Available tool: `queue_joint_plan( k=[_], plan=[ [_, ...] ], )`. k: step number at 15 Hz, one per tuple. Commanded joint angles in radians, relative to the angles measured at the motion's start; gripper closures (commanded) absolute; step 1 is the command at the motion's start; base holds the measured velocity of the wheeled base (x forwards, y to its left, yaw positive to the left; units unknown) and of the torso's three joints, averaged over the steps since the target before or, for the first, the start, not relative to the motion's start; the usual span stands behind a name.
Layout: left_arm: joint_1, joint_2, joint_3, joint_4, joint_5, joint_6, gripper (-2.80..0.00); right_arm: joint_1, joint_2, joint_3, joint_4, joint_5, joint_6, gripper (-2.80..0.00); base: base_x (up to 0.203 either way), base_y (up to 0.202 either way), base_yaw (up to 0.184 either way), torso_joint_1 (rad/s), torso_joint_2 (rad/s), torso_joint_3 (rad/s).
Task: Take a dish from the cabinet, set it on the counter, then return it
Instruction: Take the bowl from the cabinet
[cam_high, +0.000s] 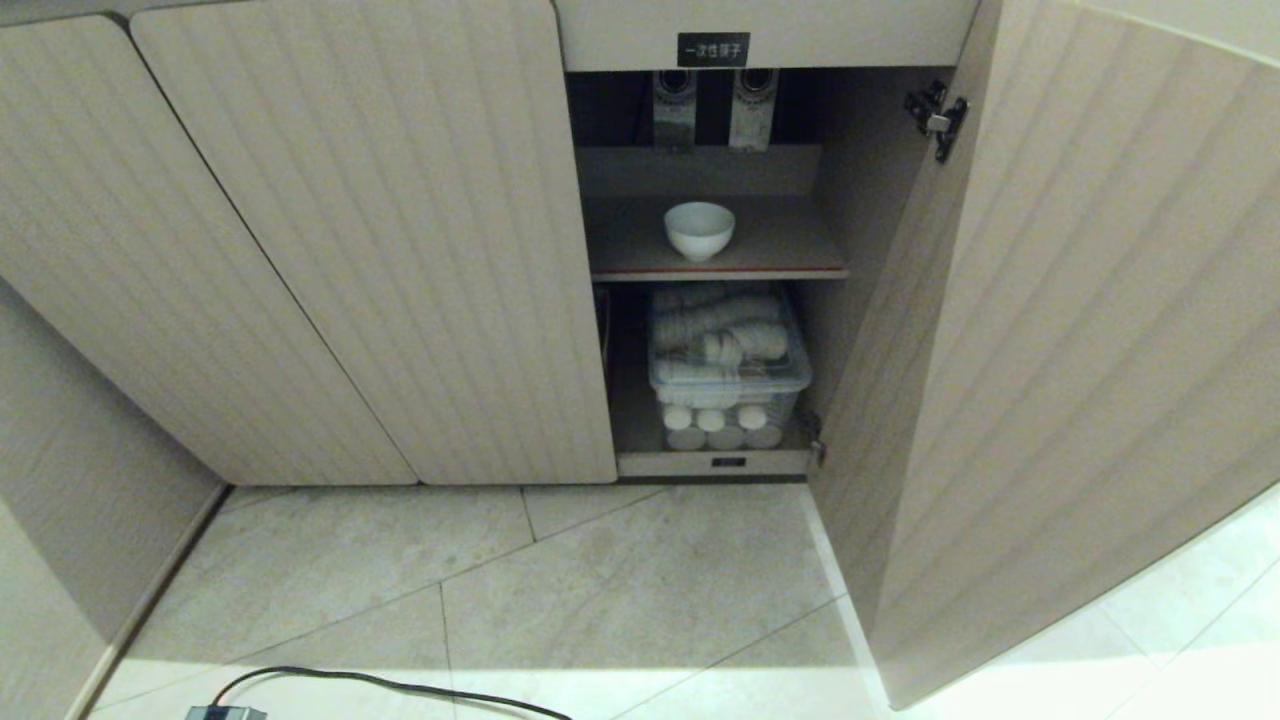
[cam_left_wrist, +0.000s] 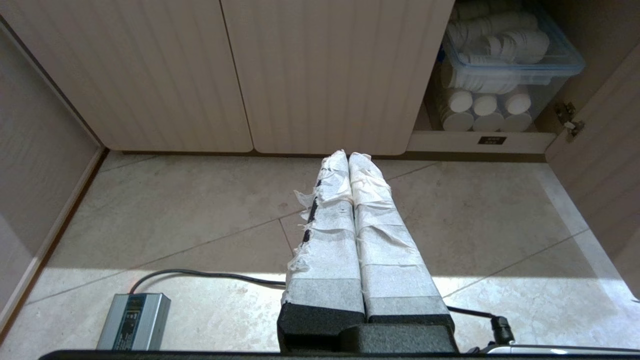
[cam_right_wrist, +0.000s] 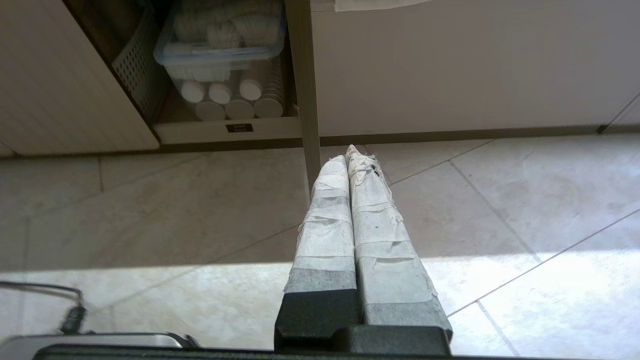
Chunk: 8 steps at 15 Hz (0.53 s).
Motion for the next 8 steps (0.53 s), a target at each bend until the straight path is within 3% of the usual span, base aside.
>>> queue_joint_plan(
  k=[1, 8],
  plan=[
    [0.0, 0.0, 0.0, 0.001, 0.0, 0.0, 0.0, 0.0, 0.001, 0.0, 0.0, -0.003, 0.024, 0.0, 0.0, 0.0, 0.0, 0.0, 0.0, 0.0],
    [0.0, 0.0, 0.0, 0.001, 0.0, 0.002, 0.0, 0.0, 0.001, 0.0, 0.0, -0.003, 0.024, 0.0, 0.0, 0.0, 0.0, 0.0, 0.0, 0.0]
  ],
)
